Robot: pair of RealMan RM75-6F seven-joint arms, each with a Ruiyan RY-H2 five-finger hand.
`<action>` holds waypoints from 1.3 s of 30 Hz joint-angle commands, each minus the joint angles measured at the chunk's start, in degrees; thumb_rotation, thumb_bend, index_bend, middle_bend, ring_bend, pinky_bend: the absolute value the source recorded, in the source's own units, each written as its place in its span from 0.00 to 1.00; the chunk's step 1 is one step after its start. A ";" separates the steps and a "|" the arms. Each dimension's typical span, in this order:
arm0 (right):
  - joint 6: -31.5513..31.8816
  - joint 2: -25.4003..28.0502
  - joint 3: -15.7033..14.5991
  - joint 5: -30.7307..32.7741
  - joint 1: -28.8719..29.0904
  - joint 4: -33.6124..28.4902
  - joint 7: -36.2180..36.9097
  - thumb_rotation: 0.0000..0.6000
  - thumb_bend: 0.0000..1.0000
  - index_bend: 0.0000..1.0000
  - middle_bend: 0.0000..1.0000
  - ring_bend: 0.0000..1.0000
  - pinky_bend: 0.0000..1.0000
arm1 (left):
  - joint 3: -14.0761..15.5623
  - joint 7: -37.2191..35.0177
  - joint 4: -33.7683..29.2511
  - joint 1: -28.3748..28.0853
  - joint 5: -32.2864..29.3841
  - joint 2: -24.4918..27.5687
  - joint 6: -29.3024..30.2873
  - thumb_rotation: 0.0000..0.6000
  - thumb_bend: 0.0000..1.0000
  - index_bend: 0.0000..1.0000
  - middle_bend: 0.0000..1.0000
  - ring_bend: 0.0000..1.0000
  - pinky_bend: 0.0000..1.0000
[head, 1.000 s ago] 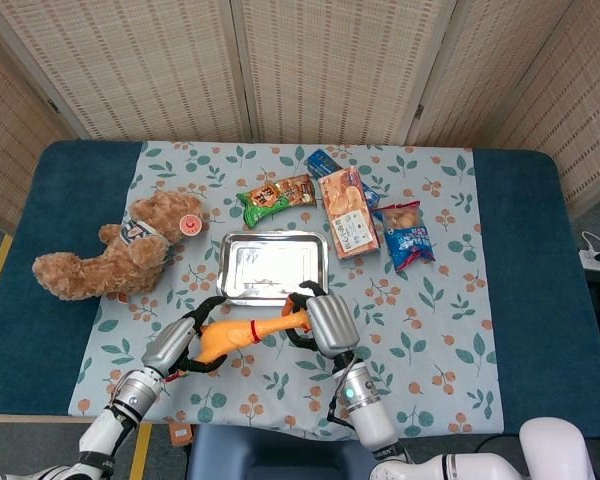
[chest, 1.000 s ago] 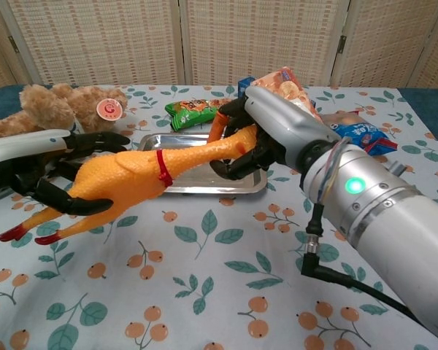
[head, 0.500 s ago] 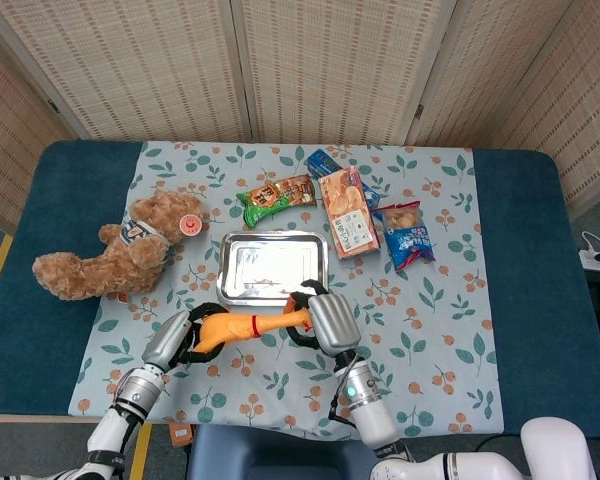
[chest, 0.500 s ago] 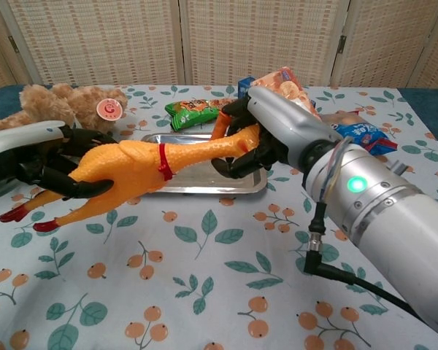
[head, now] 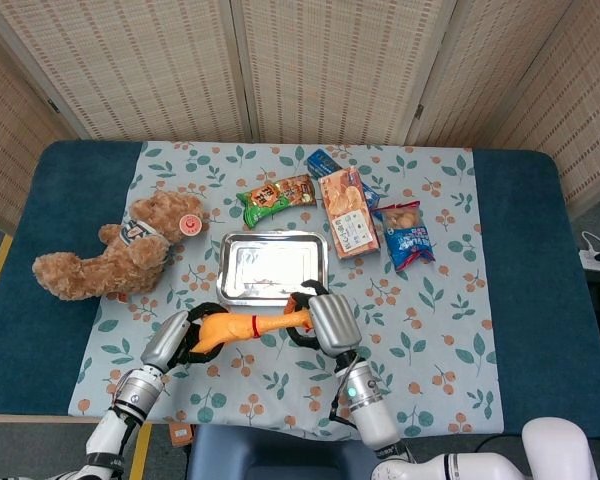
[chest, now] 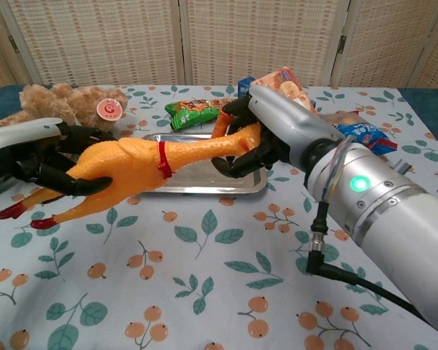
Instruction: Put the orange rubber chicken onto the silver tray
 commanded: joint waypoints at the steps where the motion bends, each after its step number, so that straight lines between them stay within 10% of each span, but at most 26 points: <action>1: 0.01 0.15 -0.09 0.05 -0.08 0.05 -0.04 1.00 0.35 0.86 0.57 0.63 0.68 | 0.09 -3.67 -0.32 -0.40 1.98 2.16 -3.94 1.00 0.37 0.00 0.00 0.00 0.12; 10: -0.68 1.01 -0.19 1.98 -0.22 0.22 -1.07 1.00 0.35 0.86 0.57 0.63 0.68 | -1.79 -22.24 -2.45 -0.70 10.35 9.57 -13.31 1.00 0.30 0.00 0.00 0.00 0.00; 27: 0.19 0.94 2.21 1.96 -0.54 3.75 3.08 1.00 0.35 0.86 0.58 0.64 0.68 | -0.47 -46.96 1.90 1.30 26.52 16.55 -10.84 1.00 0.30 0.00 0.00 0.00 0.00; 39: -1.25 -0.52 7.07 5.34 1.95 12.56 3.81 1.00 0.35 0.86 0.58 0.65 0.68 | -0.75 -36.76 11.37 3.37 24.64 16.14 -1.36 1.00 0.31 0.00 0.00 0.00 0.00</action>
